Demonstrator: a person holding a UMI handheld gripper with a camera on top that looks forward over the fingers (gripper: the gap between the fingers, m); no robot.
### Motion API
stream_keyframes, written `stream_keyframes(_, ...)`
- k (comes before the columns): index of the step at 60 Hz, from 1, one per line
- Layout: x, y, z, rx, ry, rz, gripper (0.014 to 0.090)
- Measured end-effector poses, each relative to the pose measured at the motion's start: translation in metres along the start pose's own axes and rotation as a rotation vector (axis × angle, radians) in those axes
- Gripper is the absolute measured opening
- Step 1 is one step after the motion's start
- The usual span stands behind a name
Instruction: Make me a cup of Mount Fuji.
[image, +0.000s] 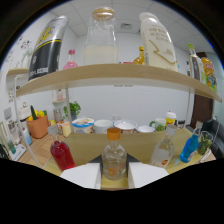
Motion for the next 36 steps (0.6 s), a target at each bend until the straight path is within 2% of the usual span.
stream_keyframes(12,-0.003,-0.005,-0.017,0.011,-0.011,-0.02,0.0352)
stream_keyframes(23,-0.012,-0.008,-0.061,0.038,-0.03,0.009,0.0349)
stream_keyframes(29,-0.017,0.017,-0.082,0.014,-0.038,0.033,0.0349)
stream_keyframes(36,-0.02,0.062,-0.098,-0.058,-0.043,0.116,0.0348)
